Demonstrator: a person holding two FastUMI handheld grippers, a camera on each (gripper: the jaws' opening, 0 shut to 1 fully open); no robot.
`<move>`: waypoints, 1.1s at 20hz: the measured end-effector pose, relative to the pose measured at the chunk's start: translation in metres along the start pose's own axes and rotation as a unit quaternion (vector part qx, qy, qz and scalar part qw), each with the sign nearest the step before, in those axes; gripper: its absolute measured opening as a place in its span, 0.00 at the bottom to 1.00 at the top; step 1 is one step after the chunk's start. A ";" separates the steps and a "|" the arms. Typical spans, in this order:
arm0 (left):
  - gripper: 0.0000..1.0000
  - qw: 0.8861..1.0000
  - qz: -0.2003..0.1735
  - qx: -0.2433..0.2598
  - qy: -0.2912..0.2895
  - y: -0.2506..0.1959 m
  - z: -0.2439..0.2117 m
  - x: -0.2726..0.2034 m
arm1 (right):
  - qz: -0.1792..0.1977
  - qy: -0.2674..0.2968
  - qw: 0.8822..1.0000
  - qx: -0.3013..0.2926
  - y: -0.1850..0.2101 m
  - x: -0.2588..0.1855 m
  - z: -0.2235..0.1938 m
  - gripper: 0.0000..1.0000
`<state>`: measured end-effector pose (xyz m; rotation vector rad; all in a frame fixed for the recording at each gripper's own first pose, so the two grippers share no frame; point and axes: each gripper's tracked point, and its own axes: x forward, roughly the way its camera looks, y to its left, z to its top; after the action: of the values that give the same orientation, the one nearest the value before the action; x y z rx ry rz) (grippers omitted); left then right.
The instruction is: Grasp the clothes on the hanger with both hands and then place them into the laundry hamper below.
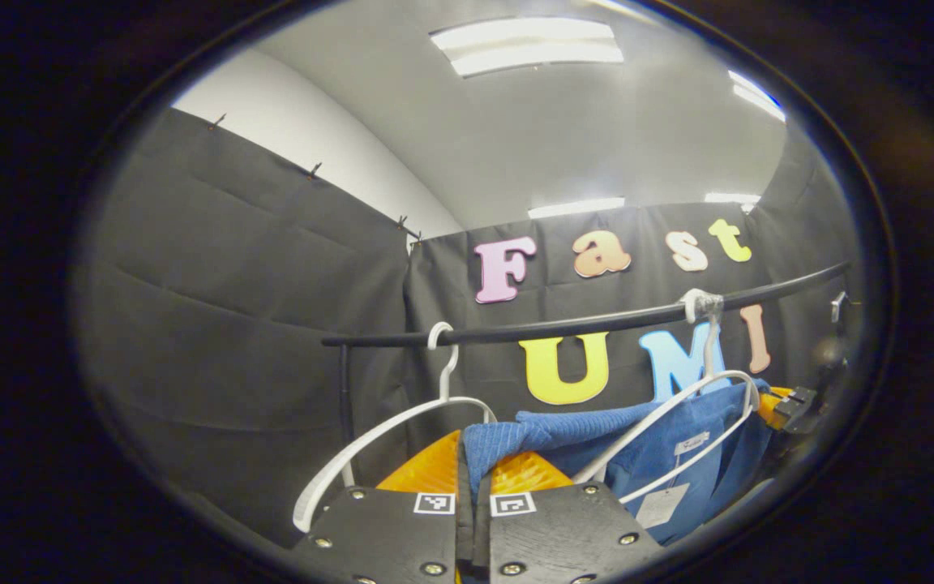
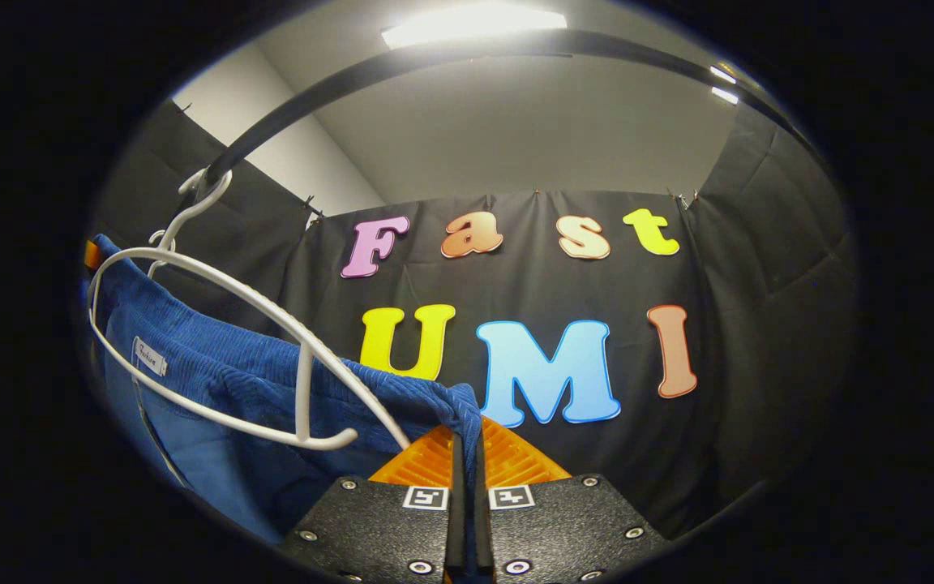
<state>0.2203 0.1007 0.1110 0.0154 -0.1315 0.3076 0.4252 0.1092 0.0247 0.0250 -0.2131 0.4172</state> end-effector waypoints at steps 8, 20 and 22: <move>0.00 0.999 -0.013 -0.017 0.049 0.000 -0.055 -0.004 | 0.009 0.063 0.998 0.027 0.006 -0.003 -0.053 0.04; 0.01 0.996 -0.008 -0.038 0.080 0.015 -0.099 -0.059 | 0.012 0.113 0.993 0.022 0.028 -0.083 -0.070 0.04; 0.01 0.996 -0.017 -0.052 0.077 0.015 -0.094 -0.074 | 0.012 0.110 0.993 0.029 0.037 -0.102 -0.054 0.02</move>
<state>0.1572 0.0964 0.0078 -0.1080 0.0052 0.2657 0.3300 0.1055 -0.0508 0.0322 0.0167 0.4466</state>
